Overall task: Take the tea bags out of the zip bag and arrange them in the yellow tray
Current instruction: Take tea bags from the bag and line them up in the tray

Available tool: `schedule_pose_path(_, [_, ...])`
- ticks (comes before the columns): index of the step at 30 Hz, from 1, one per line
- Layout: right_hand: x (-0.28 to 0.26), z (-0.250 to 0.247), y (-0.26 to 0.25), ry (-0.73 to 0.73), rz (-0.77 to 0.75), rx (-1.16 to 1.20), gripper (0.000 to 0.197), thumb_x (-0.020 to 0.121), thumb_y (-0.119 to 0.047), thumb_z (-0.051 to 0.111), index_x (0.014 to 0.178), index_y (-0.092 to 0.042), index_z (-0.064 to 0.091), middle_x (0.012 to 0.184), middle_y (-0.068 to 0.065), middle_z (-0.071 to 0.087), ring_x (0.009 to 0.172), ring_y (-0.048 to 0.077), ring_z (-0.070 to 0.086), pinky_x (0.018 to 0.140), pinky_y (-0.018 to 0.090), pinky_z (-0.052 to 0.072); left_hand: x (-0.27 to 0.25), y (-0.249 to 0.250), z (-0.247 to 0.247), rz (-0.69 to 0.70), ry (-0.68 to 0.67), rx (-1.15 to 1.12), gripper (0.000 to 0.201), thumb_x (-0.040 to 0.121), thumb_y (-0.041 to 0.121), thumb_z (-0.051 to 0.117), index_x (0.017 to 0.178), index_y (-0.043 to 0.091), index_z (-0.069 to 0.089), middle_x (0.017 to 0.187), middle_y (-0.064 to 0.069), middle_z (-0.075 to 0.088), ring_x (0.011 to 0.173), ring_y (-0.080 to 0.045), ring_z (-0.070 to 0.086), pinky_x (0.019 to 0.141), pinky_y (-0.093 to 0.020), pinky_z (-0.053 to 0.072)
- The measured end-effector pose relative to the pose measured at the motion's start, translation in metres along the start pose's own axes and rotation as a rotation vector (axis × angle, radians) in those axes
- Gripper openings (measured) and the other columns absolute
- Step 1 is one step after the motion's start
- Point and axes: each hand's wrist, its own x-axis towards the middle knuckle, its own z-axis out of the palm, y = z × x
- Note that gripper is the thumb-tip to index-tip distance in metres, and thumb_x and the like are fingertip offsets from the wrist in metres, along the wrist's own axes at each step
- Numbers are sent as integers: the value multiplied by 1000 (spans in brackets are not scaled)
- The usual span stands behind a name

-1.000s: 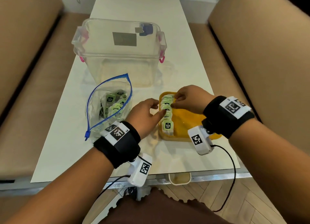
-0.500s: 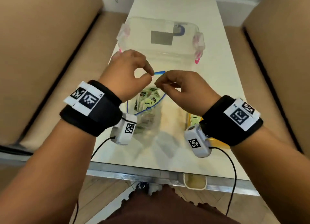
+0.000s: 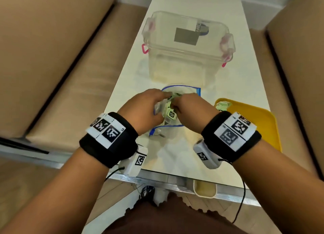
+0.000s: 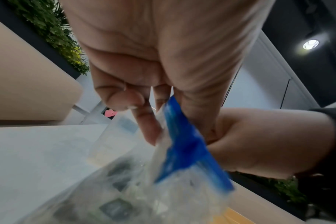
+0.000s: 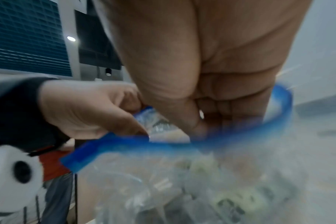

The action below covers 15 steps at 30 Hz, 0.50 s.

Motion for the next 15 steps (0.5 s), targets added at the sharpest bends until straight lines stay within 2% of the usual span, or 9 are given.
schedule_pose_path(2, [16,4,-2,-44,37,25,26,93,-11,49,115,-6,61,101,8,64,101,28,60,79,31,43,1,-1,-1,10,-2,-28,62,76,11,62,133,32,52,119,9,56,71,8,47,67,-8,31])
schedule_pose_path(4, [28,13,-2,-114,64,63,37,92,-21,55,127,-9,53,120,8,62,111,26,57,91,30,43,1,-3,-2,13,-11,-34,63,75,10,62,132,32,53,119,11,56,69,18,46,65,-5,32])
schedule_pose_path(7, [36,23,2,-185,120,230,49,90,-25,60,136,-16,43,129,3,55,117,23,53,93,24,36,1,-3,-2,23,-39,-26,63,74,9,61,132,33,52,120,10,56,67,14,46,65,-8,33])
schedule_pose_path(11, [35,21,3,-160,127,283,49,85,-29,65,132,-21,50,123,-2,58,113,21,55,95,27,42,0,-3,-3,33,-50,-17,63,75,9,60,133,31,52,120,8,57,66,8,46,74,-22,42])
schedule_pose_path(13, [33,20,3,-163,141,252,37,86,-29,65,121,-20,58,117,-1,62,108,21,57,90,26,43,0,-4,-5,32,-44,-25,62,76,10,61,133,32,52,119,8,56,66,9,46,74,-20,39])
schedule_pose_path(15, [30,20,2,-163,147,181,29,84,-31,65,110,-19,64,101,0,64,96,22,58,80,26,44,1,-6,-7,36,-42,-38,61,76,12,61,133,31,52,119,8,56,66,12,46,73,-16,34])
